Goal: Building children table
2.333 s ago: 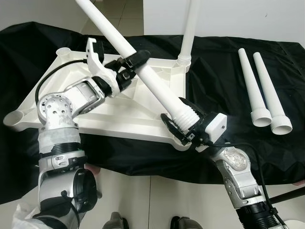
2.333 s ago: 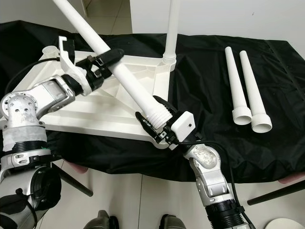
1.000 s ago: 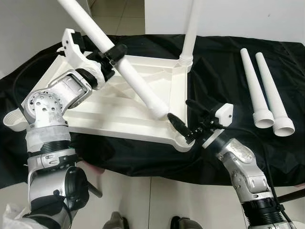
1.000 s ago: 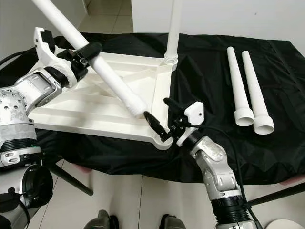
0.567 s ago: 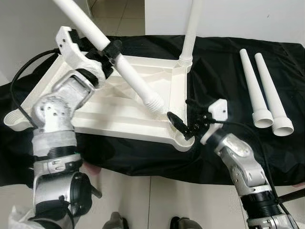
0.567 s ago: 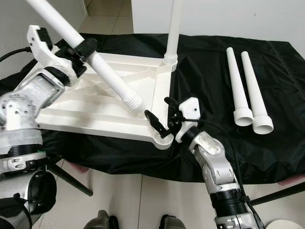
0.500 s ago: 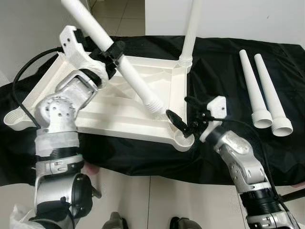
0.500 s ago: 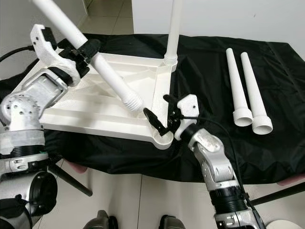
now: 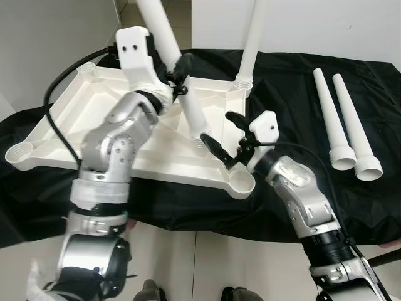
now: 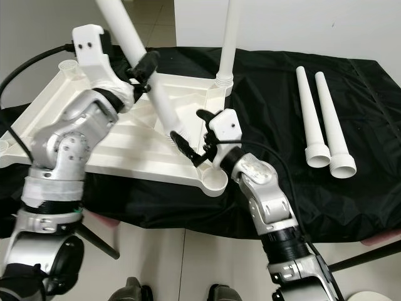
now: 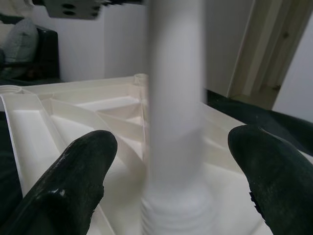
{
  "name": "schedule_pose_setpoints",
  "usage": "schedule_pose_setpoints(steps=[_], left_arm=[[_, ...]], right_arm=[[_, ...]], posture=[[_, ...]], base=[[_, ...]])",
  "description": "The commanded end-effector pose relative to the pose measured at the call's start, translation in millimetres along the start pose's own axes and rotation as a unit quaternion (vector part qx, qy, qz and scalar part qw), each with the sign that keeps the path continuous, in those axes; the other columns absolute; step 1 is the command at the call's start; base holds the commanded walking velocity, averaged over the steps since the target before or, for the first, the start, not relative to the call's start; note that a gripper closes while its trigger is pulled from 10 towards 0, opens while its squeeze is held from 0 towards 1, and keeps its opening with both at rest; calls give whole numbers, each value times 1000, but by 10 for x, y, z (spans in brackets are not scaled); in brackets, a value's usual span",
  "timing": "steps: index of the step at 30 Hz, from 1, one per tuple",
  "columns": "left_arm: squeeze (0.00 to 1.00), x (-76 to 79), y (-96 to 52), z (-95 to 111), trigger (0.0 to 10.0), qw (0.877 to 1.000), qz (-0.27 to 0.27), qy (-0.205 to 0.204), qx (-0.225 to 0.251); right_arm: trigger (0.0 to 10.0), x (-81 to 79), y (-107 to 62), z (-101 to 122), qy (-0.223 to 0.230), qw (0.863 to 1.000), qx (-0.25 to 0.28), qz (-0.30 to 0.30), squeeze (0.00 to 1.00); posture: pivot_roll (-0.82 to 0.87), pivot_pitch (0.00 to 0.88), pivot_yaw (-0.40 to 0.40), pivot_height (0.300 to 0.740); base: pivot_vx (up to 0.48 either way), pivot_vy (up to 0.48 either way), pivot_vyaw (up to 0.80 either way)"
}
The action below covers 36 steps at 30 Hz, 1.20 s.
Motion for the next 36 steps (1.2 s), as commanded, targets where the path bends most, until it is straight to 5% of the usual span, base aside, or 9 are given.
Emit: schedule_pose_setpoints(steps=[1, 12, 30, 31, 32, 35, 36], left_arm=[[0, 92, 32, 105, 10000, 1000, -10, 14, 21], [0, 370, 80, 74, 10000, 998, -41, 47, 28], [0, 549, 94, 61, 10000, 995, -62, 67, 34], [0, 557, 95, 63, 10000, 995, -63, 68, 34], [0, 563, 98, 64, 10000, 995, -63, 68, 34], [0, 566, 102, 64, 10000, 995, -63, 69, 34], [0, 568, 103, 62, 10000, 995, -63, 69, 34]], right_arm=[[10000, -46, 38, -36, -8, 1000, -5, 5, 0], [10000, 121, 189, -134, -52, 997, -38, -53, 0], [10000, 262, 277, -170, -66, 992, -46, -95, 0], [6588, 264, 279, -175, -63, 992, -46, -95, 0], [4314, 273, 282, -182, -60, 992, -47, -97, 0], [4314, 283, 285, -189, -57, 992, -48, -100, 0], [0, 280, 286, -187, -57, 992, -46, -99, 0]], posture=[[-53, 84, 22, 740], [-45, 88, 20, 740], [-43, 90, 23, 740], [-42, 91, 22, 740], [-41, 91, 22, 740], [-41, 91, 22, 740], [-41, 91, 22, 740]], base=[[0, 0, 0], [0, 0, 0], [0, 0, 0], [0, 0, 0], [0, 0, 0], [0, 0, 0], [0, 0, 0]])
Point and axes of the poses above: a point about 5 cm out from each wrist's last joint towards the gripper, its own y axis pointing out of the wrist towards the gripper, its own z axis along the axis of the wrist's last joint, x = y × z, the point moved 5 cm from there along y, pointing out of the wrist towards the gripper, and after that the axes turned 1 degree about y, right-handed, at the moved point
